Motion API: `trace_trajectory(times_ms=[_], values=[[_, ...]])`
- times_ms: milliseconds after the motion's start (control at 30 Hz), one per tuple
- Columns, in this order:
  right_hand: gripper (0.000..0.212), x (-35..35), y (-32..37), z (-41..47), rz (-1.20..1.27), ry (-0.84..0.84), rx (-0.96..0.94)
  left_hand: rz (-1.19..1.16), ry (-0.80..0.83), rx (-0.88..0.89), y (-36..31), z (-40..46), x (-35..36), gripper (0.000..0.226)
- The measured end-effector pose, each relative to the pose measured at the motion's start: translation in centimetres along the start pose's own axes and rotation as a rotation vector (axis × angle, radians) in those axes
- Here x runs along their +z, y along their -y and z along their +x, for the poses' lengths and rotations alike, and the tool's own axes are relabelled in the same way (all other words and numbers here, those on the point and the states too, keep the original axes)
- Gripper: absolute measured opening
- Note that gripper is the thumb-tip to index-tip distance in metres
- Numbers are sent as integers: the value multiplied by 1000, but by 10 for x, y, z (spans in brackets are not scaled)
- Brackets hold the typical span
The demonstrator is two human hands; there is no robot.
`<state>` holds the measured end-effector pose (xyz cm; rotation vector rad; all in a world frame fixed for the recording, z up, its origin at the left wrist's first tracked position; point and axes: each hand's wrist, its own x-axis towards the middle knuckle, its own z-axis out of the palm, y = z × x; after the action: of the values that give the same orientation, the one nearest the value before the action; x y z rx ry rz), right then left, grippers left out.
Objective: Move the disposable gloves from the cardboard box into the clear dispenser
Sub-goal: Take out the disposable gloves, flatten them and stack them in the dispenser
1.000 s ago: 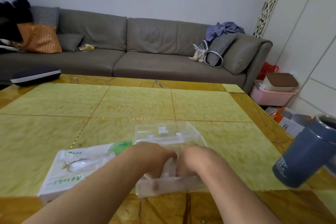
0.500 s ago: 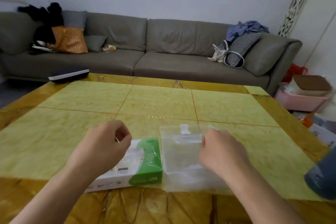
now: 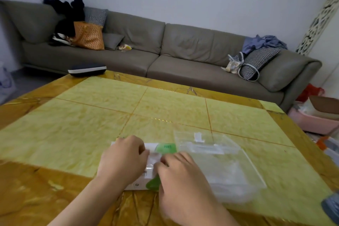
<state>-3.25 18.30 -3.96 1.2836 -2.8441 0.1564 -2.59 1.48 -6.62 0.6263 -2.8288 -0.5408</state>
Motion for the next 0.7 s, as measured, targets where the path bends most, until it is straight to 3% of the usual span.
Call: trace_trajectory(times_ms=[133, 233, 300, 367, 700], values=[[36, 4, -1, 0, -8, -4, 13, -281, -9, 12, 4, 4, -7, 22], [37, 6, -3, -1, 12, -23, 18, -200, -18, 116, 11, 5, -12, 6], [37, 7, -3, -2, 18, -29, 16, -173, 48, 196, 15, 3, -11, 24], [35, 7, -2, -3, 22, -39, 17, -146, 76, 233, 14, 3, -9, 14], [38, 4, -1, -5, 3, -23, 7, -376, -62, 197, 5, 6, -10, 16]])
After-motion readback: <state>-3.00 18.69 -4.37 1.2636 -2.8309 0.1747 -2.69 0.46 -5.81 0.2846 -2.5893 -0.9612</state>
